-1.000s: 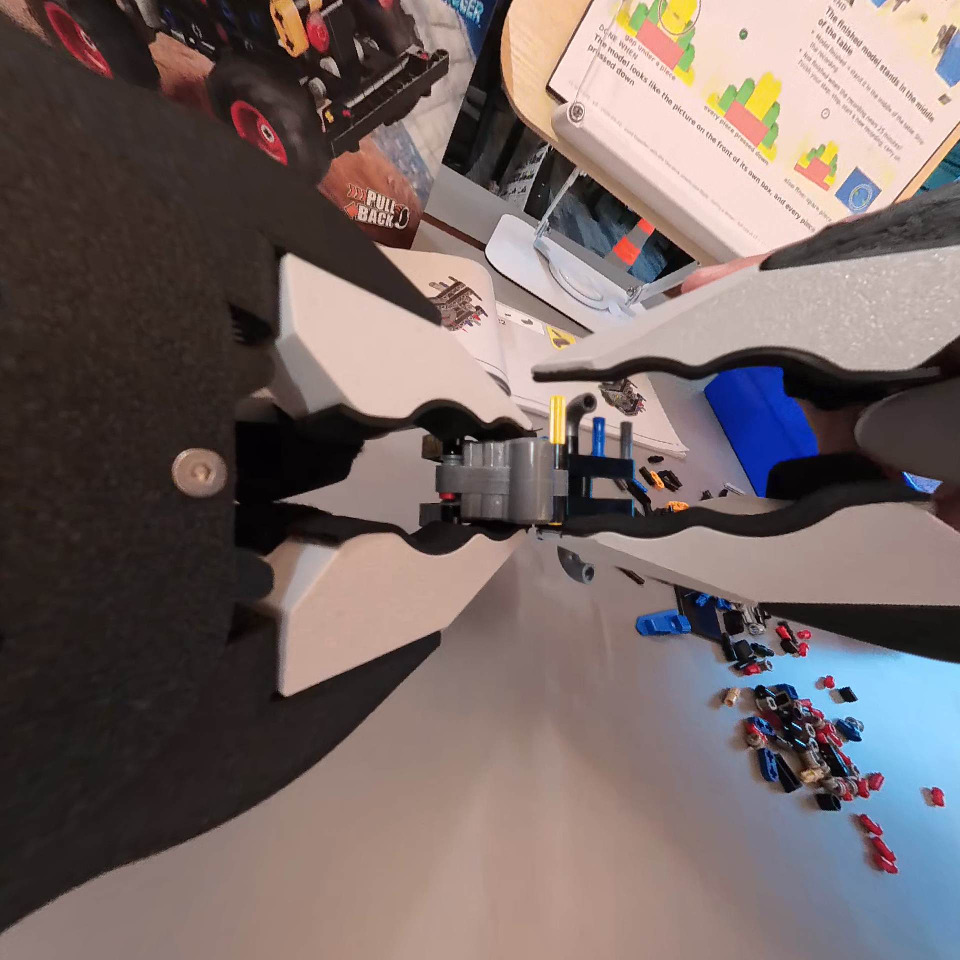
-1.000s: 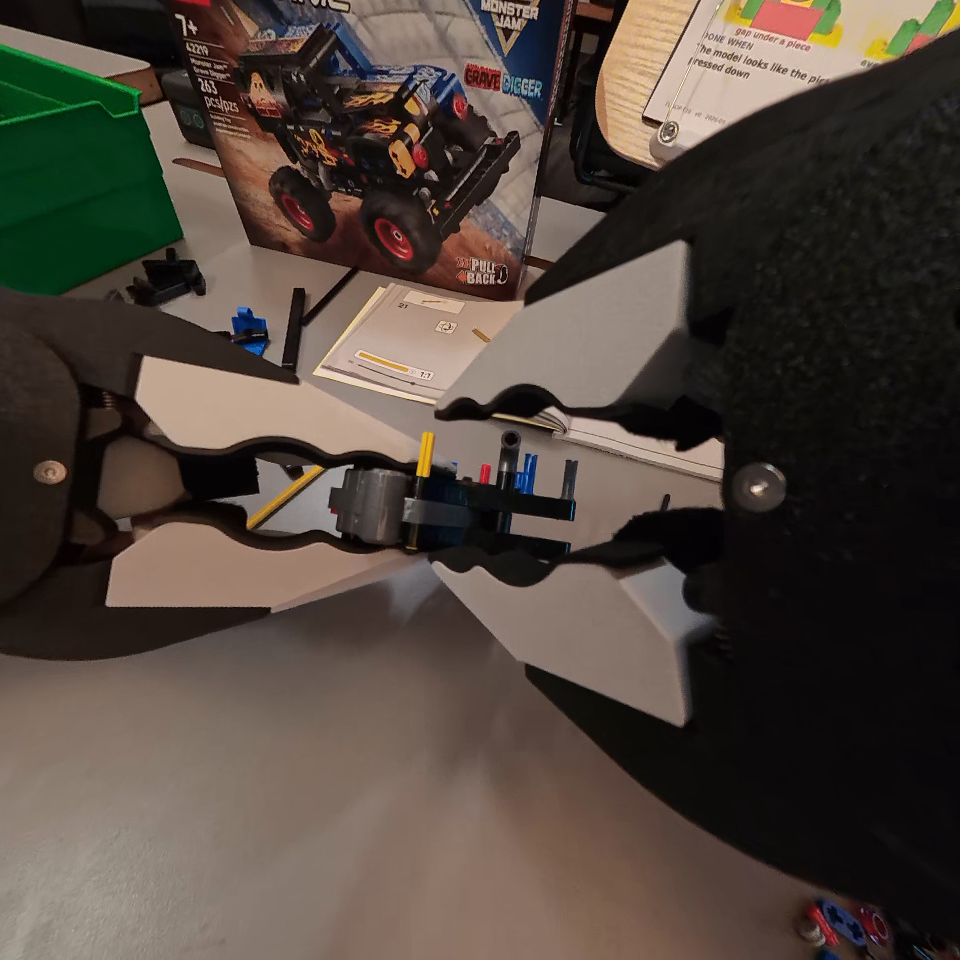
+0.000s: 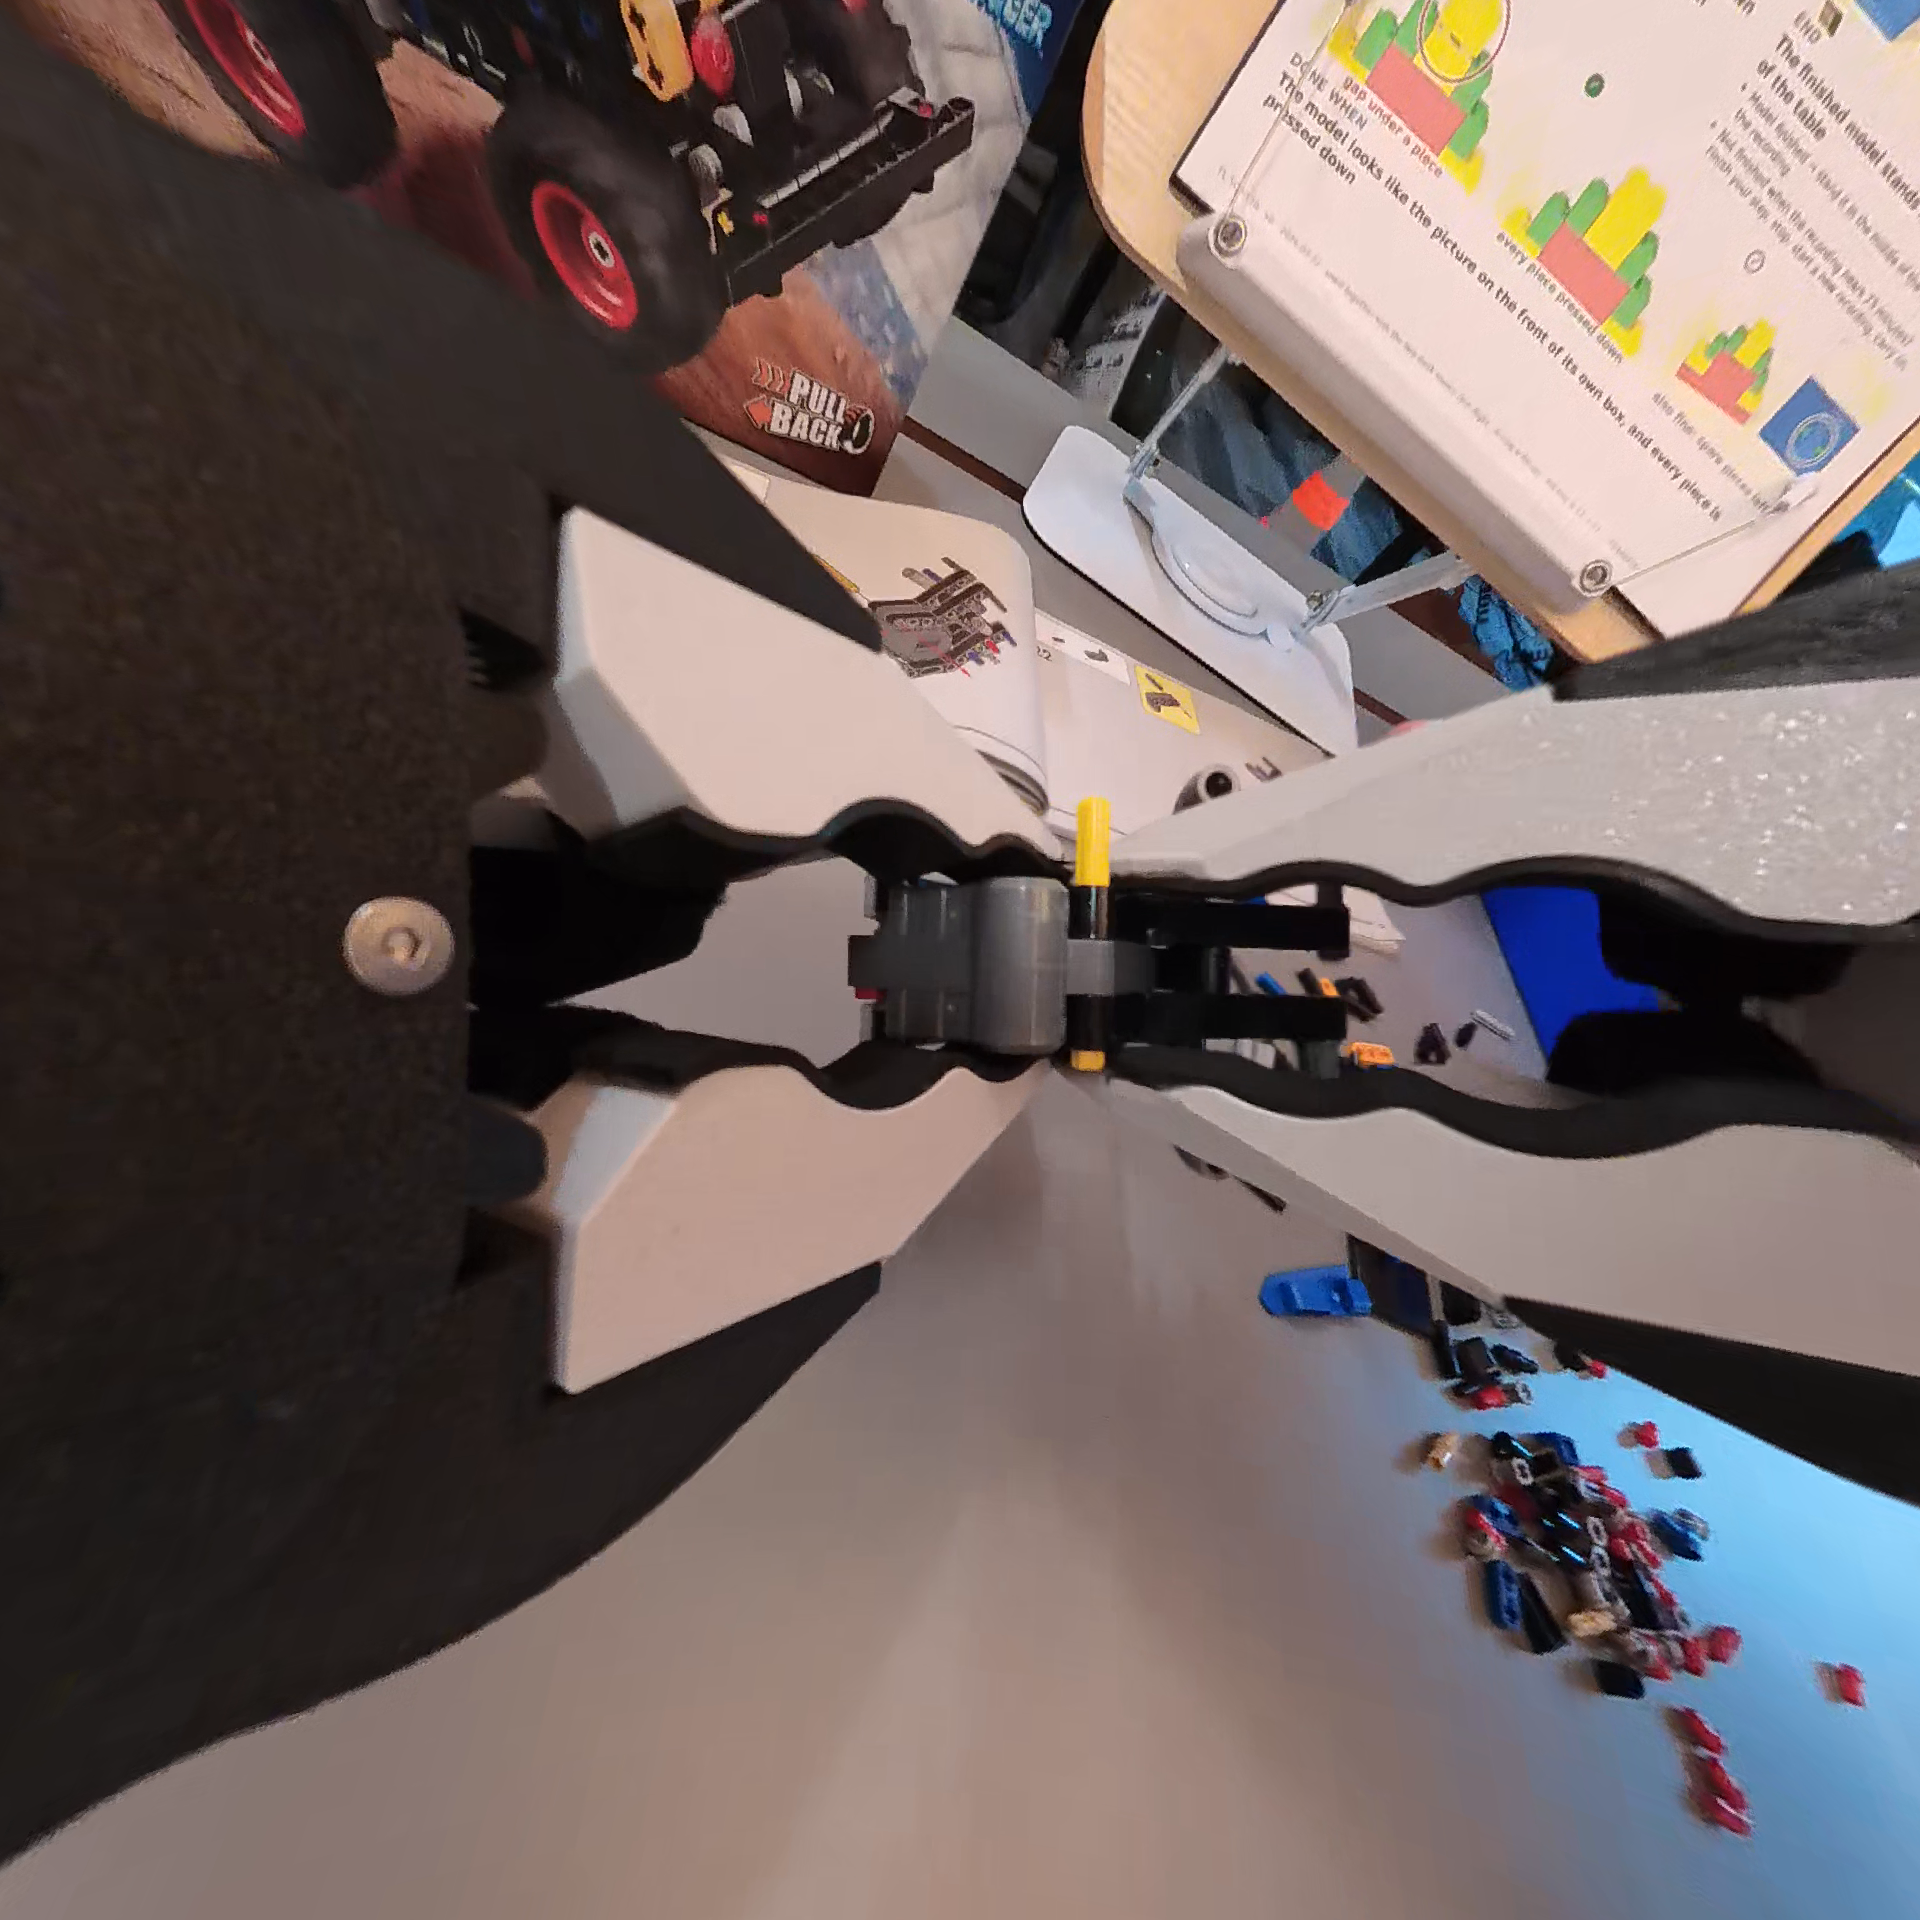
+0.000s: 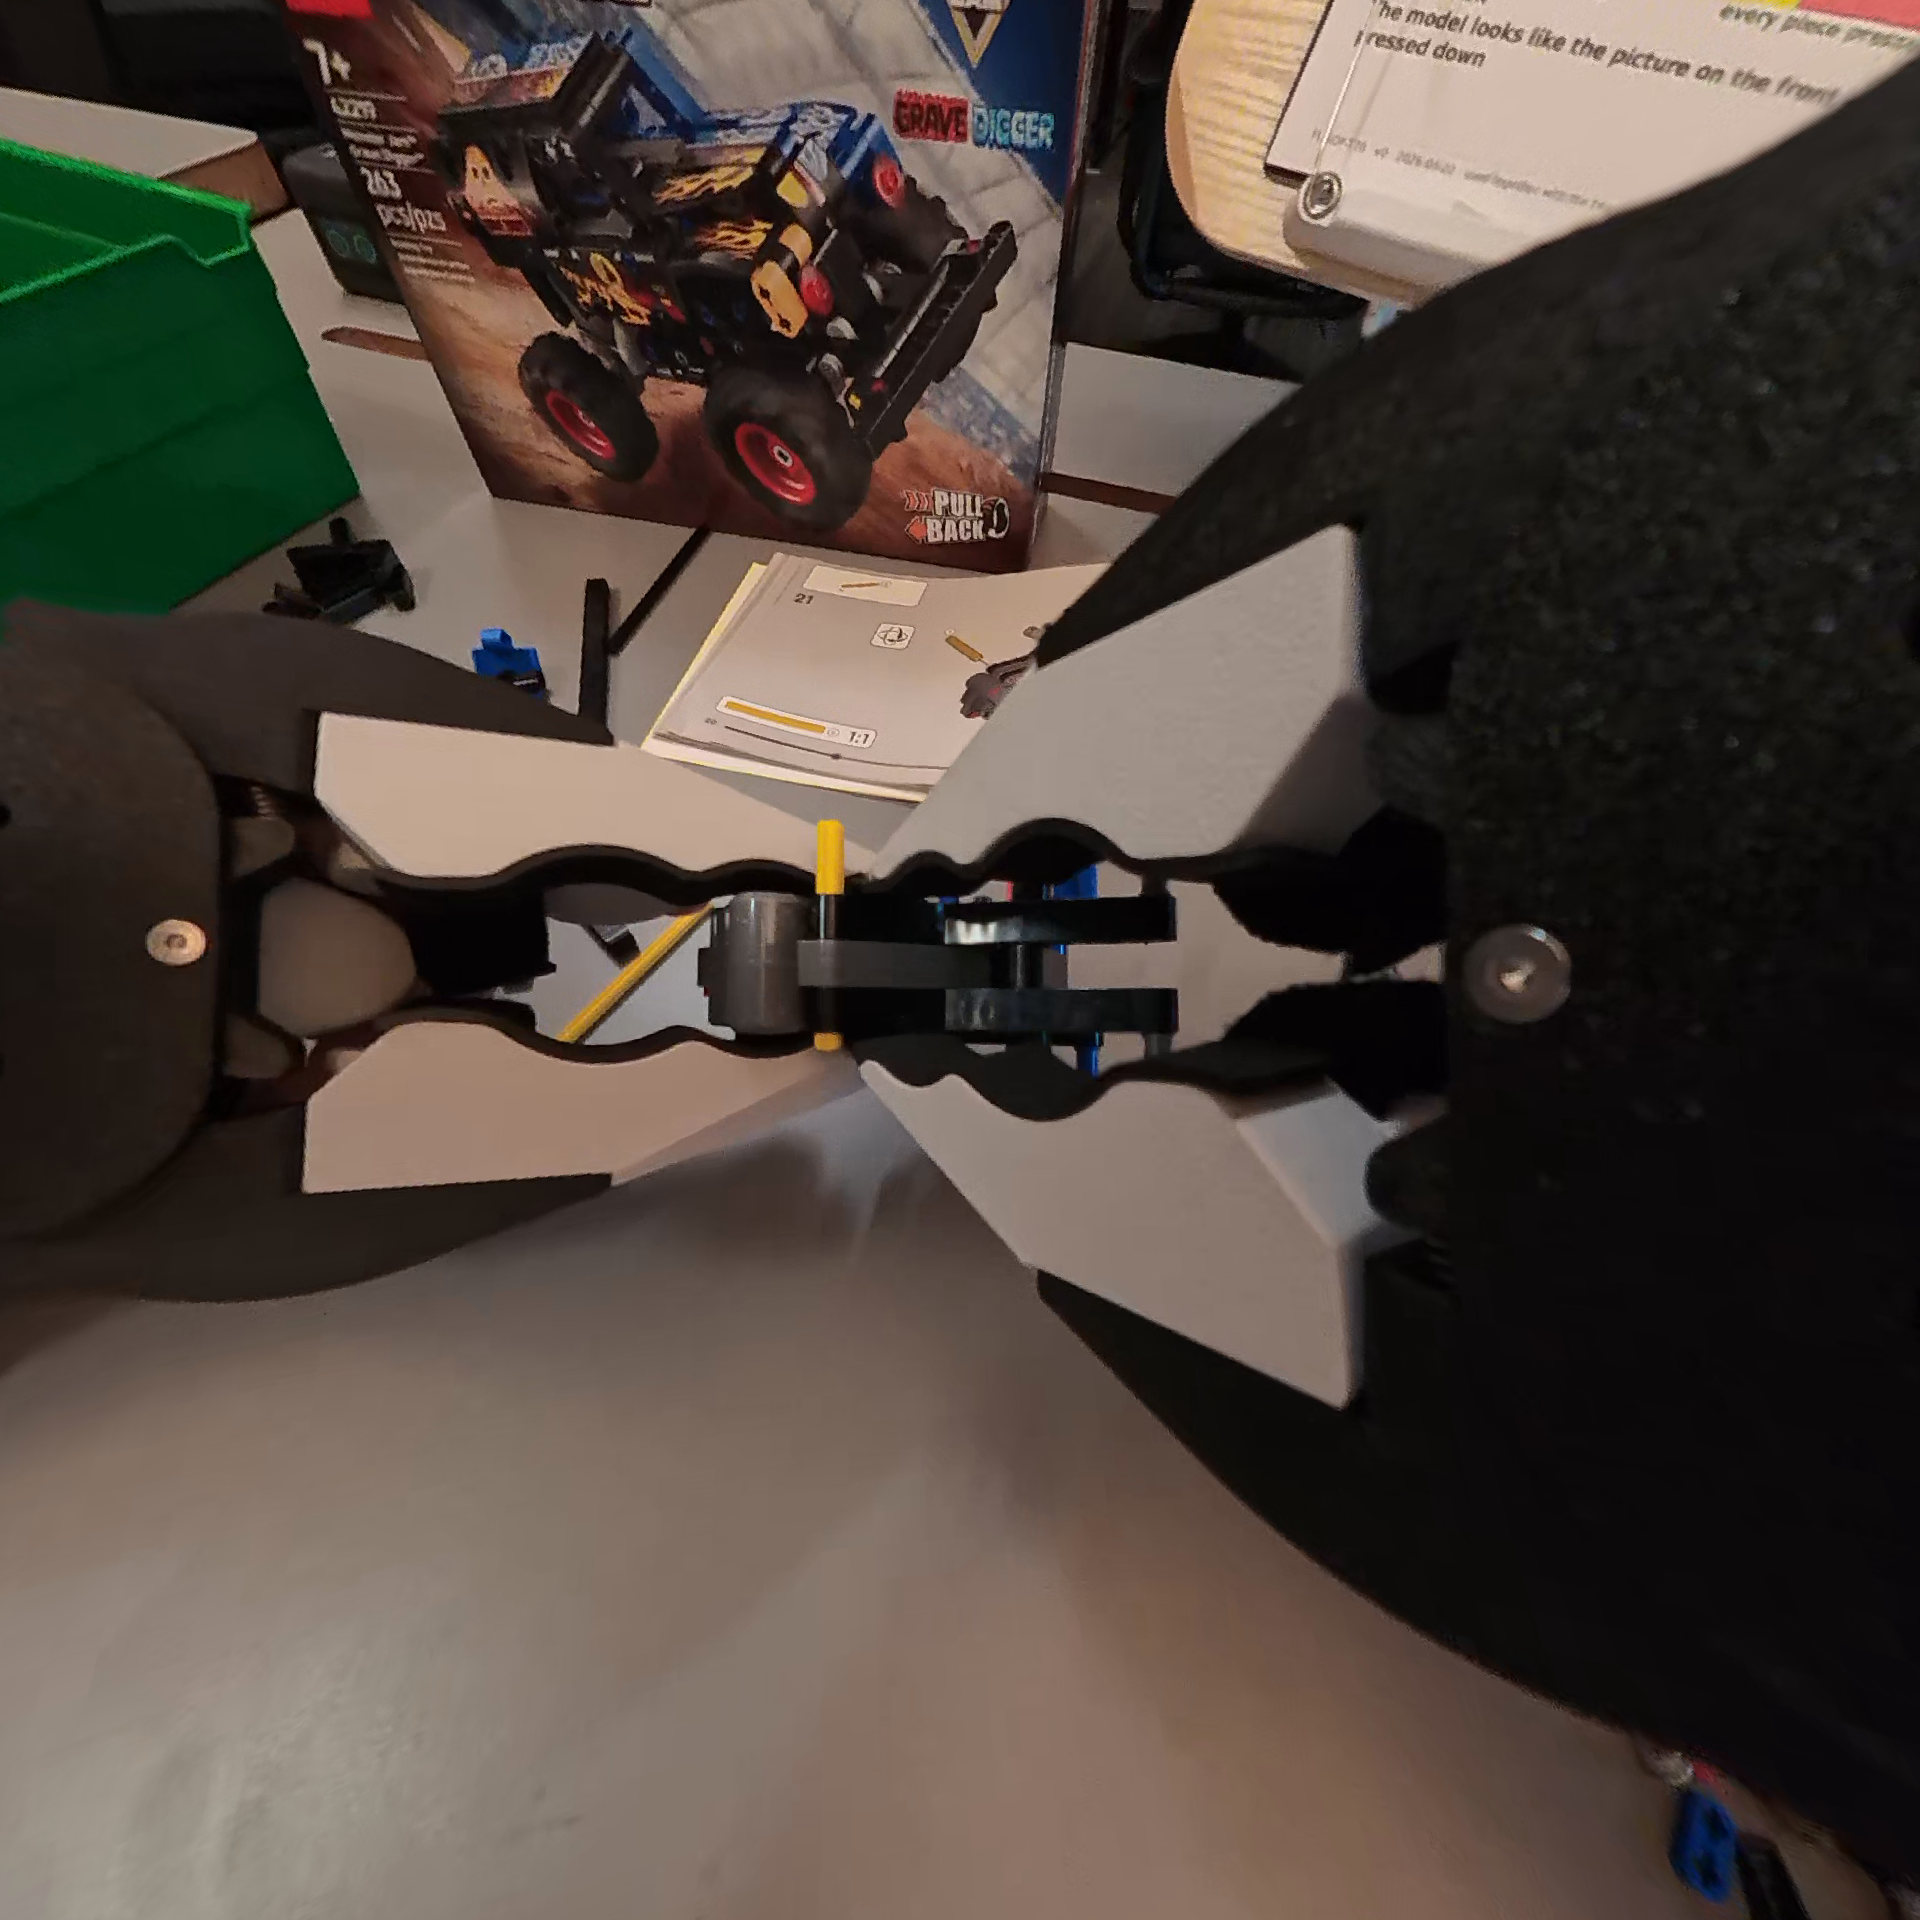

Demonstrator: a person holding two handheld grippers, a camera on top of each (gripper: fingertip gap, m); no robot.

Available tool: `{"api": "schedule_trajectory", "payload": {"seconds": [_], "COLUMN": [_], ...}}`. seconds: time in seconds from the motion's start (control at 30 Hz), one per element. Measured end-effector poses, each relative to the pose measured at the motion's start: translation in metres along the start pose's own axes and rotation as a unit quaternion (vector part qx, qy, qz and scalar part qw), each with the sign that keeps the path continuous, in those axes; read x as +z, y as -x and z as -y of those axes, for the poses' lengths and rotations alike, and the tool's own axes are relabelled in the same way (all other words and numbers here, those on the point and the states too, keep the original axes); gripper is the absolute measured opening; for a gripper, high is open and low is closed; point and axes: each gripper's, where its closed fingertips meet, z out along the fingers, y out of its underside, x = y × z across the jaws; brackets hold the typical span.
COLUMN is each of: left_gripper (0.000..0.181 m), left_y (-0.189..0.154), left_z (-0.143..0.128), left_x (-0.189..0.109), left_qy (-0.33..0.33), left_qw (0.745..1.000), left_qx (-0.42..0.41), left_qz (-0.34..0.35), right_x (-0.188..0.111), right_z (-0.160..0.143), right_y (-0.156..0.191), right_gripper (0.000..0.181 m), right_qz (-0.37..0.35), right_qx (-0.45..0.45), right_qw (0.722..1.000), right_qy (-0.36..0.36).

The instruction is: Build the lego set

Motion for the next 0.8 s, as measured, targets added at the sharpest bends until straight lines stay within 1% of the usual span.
{"api": "schedule_trajectory", "payload": {"seconds": [0.1,0.17,0.23,0.3,0.47,0.6,0.8], "left_gripper": [0.026,0.026,0.026,0.026,0.026,0.025,0.025], "left_y": [-0.002,-0.007,-0.01,-0.012,-0.015,-0.019,-0.025], "left_z": [0.004,0.004,0.001,-0.003,-0.006,-0.008,-0.004], "left_x": [-0.002,-0.001,0.001,0.002,0.005,0.006,0.007], "left_qy": [-0.01,-0.006,0.006,0.015,0.029,0.037,0.045], "left_qw": [1.0,1.0,0.999,0.998,0.997,0.995,0.992], "left_qx": [-0.004,0.02,0.047,0.064,0.076,0.092,0.12], "left_qz": [-0.011,-0.012,-0.008,-0.004,-0.001,0.001,0.01], "right_x": [-0.003,-0.002,0.002,0.005,0.008,0.009,0.004], "right_z": [0.002,0.002,0.001,0.0,-0.003,-0.004,-0.006], "right_y": [-0.003,-0.001,0.005,0.009,0.013,0.017,0.024], "right_gripper": [0.046,0.048,0.047,0.042,0.042,0.04,0.039], "right_qz": [-0.013,-0.017,-0.015,-0.012,-0.024,-0.038,-0.071], "right_qx": [0.003,-0.027,-0.058,-0.071,-0.088,-0.09,-0.09], "right_qw": [1.0,0.999,0.998,0.997,0.994,0.993,0.991], "right_qy": [0.006,0.018,0.032,0.04,0.051,0.07,0.072]}}
